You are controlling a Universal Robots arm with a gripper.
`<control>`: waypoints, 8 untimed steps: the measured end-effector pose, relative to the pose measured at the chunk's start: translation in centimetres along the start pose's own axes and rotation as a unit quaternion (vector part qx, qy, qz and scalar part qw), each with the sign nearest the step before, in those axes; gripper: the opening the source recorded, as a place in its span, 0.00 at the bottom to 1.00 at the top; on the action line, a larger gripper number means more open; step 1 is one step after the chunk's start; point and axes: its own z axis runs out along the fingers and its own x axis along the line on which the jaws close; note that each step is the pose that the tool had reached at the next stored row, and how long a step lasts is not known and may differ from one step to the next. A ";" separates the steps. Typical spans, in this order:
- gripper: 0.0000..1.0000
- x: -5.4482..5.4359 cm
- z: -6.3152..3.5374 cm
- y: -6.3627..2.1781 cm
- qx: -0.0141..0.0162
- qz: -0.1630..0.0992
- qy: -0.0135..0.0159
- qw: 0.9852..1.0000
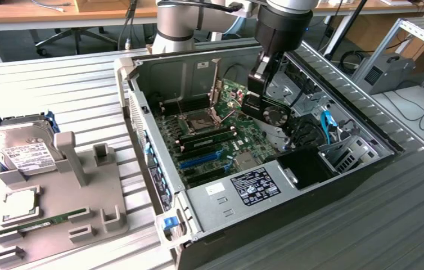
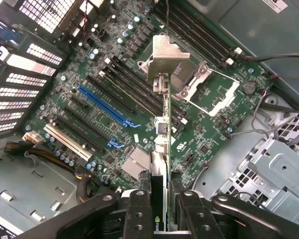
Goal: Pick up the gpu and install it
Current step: 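Insert the gpu into the slot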
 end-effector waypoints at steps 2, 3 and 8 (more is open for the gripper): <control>0.26 0.0 0.00 0.00 0.000 -0.002 0.000 1.000; 0.26 0.0 0.00 0.00 0.000 -0.003 0.000 1.000; 0.26 0.0 0.00 0.00 0.000 -0.007 0.000 1.000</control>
